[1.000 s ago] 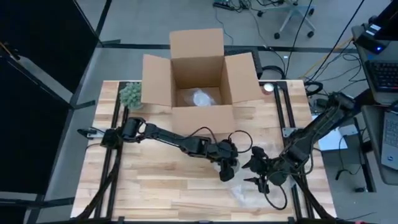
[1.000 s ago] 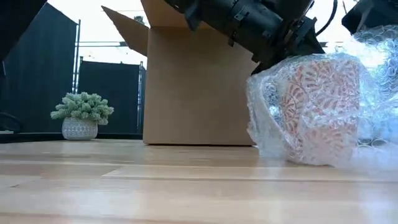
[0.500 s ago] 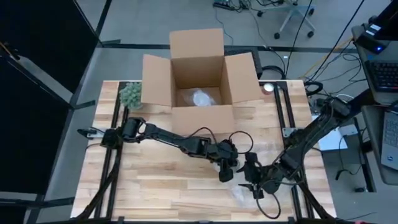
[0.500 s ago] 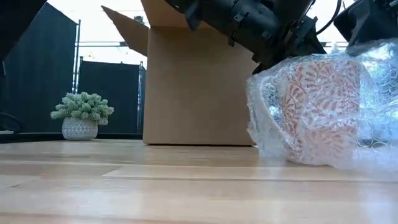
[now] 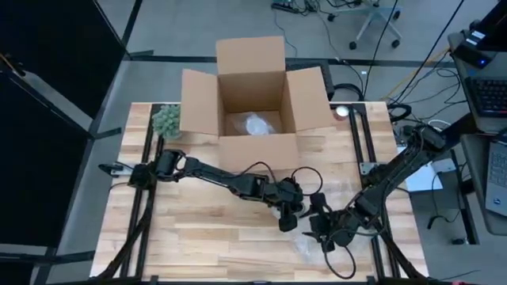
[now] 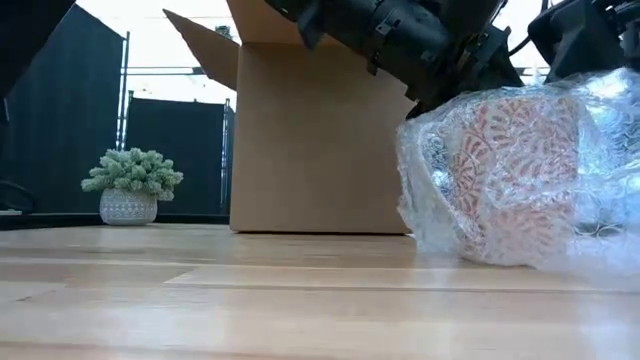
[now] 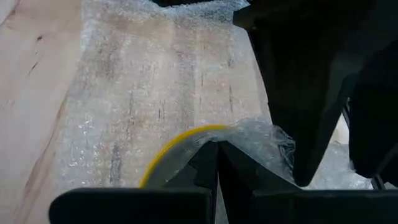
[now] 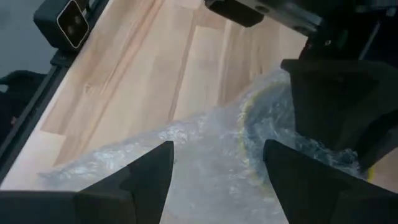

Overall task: Wrap mug
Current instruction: Wrap the orange mug in the bubble wrap

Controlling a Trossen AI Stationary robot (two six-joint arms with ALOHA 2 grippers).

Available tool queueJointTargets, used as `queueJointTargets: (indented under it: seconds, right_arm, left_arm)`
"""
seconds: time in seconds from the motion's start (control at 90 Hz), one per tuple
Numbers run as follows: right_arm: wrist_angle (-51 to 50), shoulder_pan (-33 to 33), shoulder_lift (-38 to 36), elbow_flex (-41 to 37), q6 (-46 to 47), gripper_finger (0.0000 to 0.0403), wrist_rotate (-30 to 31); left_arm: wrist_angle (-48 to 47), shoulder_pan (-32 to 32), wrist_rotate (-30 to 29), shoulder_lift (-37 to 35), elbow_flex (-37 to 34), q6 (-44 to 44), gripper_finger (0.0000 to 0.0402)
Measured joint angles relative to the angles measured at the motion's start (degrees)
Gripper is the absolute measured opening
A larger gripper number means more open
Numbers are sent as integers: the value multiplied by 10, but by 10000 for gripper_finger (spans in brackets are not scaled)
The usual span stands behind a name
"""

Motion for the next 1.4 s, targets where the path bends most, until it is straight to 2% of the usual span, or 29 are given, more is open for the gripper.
queueJointTargets:
  seconds: [0.311,0.667,1.033,1.133,1.333,1.4]
  right_arm:
    - [6,-11,0,0,-88,235,-10]
    - [-19,-26,50,1,-66,235,-9]
    - [-24,-26,52,0,-67,235,-13]
    - [-25,-26,52,0,-65,235,-13]
    - [-25,-25,52,0,-67,235,-13]
    - [-25,-25,52,0,-67,235,-13]
  left_arm:
    - [0,0,0,0,0,0,0]
    - [-7,-7,-1,-11,0,-1,0]
    - [-41,-8,-3,-77,1,13,0]
    - [-79,-8,-4,-101,0,14,0]
    - [-170,-32,-79,-114,-1,40,0]
    - [-159,-40,-92,-113,-11,45,0]
